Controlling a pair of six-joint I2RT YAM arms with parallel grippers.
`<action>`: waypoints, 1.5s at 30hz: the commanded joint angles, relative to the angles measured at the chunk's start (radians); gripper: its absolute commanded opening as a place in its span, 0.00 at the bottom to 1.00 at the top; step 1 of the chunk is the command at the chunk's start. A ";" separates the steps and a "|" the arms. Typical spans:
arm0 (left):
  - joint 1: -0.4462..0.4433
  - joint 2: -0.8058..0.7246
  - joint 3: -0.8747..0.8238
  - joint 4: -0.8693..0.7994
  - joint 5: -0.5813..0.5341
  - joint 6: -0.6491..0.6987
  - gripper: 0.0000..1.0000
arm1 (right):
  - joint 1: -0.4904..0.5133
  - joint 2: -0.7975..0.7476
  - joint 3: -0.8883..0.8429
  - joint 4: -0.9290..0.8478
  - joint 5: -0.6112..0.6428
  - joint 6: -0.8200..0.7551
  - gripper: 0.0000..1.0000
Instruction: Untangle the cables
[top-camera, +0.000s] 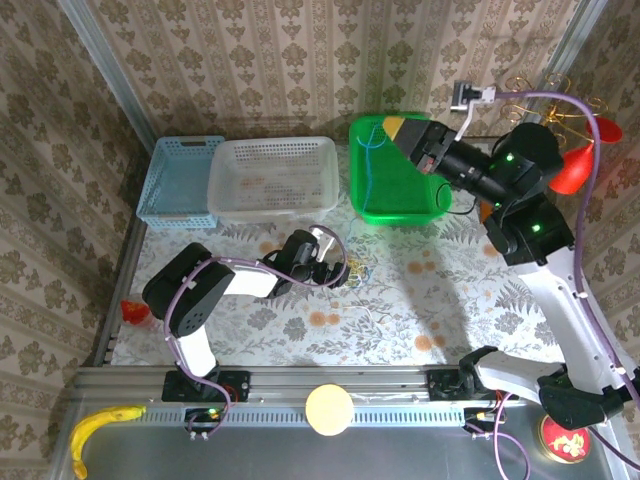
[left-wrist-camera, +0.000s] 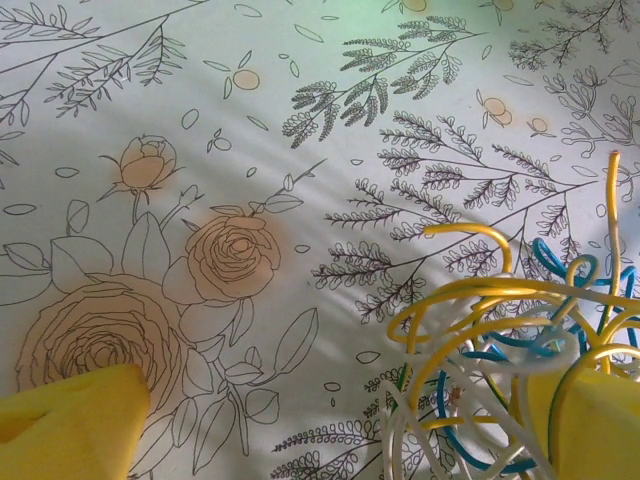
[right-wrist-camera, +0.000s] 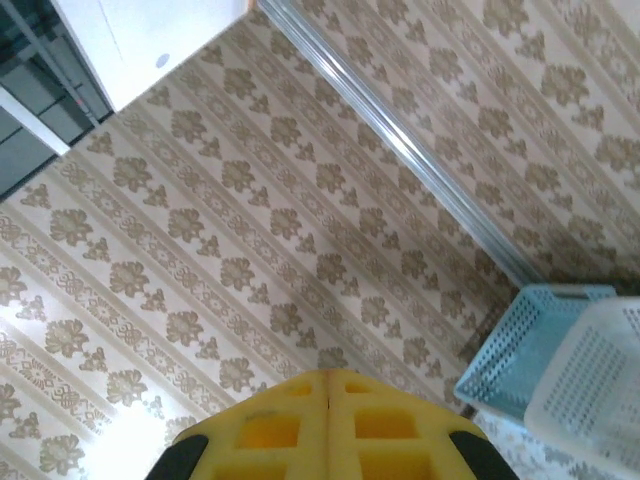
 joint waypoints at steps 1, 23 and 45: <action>-0.004 0.007 -0.045 -0.111 -0.017 -0.024 0.96 | -0.019 0.021 0.099 -0.046 0.014 -0.043 0.00; -0.003 -0.251 0.020 -0.217 0.092 -0.078 0.99 | -0.061 0.074 0.137 -0.052 0.047 -0.064 0.00; 0.095 -0.615 -0.030 -0.402 -0.037 -0.107 1.00 | -0.161 0.320 0.133 -0.059 0.185 -0.206 0.00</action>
